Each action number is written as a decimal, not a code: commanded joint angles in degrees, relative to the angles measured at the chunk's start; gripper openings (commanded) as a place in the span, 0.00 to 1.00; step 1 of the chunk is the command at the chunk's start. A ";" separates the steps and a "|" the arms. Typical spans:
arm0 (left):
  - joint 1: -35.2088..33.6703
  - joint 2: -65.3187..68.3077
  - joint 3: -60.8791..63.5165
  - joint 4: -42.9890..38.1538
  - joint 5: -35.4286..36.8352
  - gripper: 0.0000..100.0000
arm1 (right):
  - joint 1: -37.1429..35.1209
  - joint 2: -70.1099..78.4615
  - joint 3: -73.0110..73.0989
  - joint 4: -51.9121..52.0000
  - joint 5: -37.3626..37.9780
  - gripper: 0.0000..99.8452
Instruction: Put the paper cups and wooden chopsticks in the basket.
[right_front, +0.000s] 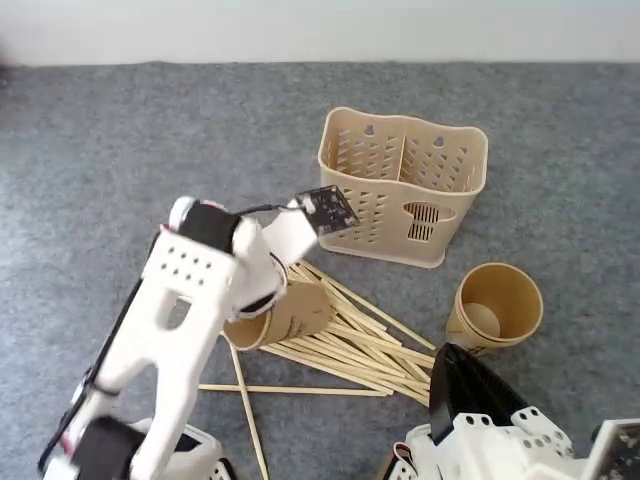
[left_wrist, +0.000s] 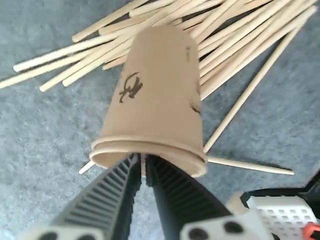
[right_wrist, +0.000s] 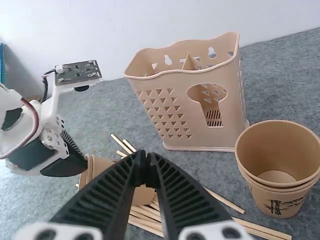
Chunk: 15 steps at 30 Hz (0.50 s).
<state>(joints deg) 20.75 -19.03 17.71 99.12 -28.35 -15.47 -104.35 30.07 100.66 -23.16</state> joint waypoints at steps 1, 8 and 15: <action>3.78 -7.56 2.51 0.09 1.23 0.01 | -0.40 0.31 0.35 2.24 -0.44 0.01; 4.66 -11.08 10.95 -11.69 1.85 0.01 | -0.40 0.31 0.35 2.24 -0.44 0.01; 5.89 -11.08 12.09 -18.81 4.66 0.01 | -0.40 0.31 0.35 2.24 -0.44 0.01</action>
<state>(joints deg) 25.32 -28.35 30.20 83.03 -24.22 -15.47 -104.35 30.07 100.66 -23.16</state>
